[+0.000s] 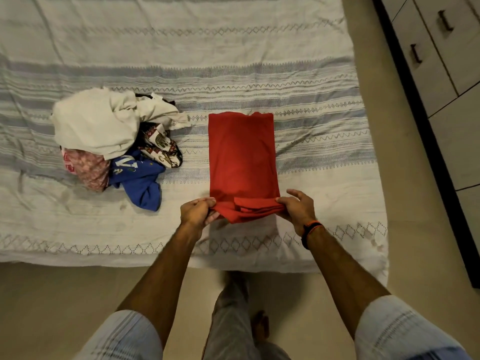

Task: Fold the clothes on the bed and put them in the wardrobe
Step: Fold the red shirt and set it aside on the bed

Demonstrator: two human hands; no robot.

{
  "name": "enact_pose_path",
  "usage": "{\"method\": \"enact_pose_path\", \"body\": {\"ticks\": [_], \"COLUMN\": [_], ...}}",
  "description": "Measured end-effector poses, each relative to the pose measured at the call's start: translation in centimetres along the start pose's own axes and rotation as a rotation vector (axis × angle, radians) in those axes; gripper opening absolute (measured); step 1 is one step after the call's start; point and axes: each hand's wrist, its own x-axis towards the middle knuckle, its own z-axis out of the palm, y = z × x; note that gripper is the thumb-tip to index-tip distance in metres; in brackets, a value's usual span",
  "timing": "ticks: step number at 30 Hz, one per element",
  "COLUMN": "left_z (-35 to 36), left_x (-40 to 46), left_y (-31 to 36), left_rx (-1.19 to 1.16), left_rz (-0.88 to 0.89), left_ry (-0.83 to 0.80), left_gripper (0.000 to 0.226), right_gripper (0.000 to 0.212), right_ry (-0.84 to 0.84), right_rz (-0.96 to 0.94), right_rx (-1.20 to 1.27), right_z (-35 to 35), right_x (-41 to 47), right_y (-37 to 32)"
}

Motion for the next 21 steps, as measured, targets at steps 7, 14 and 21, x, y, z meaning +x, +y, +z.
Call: {"method": "enact_pose_path", "body": {"ticks": [7,14,21], "left_z": [3.3,4.5,3.2], "left_x": [6.2,13.0,13.7], "left_y": [6.0,5.3,-0.3], "left_rx": [-0.106,0.245,1.165], "left_rz": [-0.102,0.049,0.403], "left_ry": [0.01,-0.183,-0.265], "left_gripper": [0.002,0.08,0.062], "right_gripper": [0.016,0.048,0.062], "right_ry": [0.078,0.113,-0.286], "right_rz": [0.105,0.036,-0.23], "right_rx": [-0.013,-0.196,-1.25], "right_z": [5.4,8.7,8.3], "right_x": [6.6,11.1,10.1], "right_y": [-5.6,-6.5,-0.7]}}
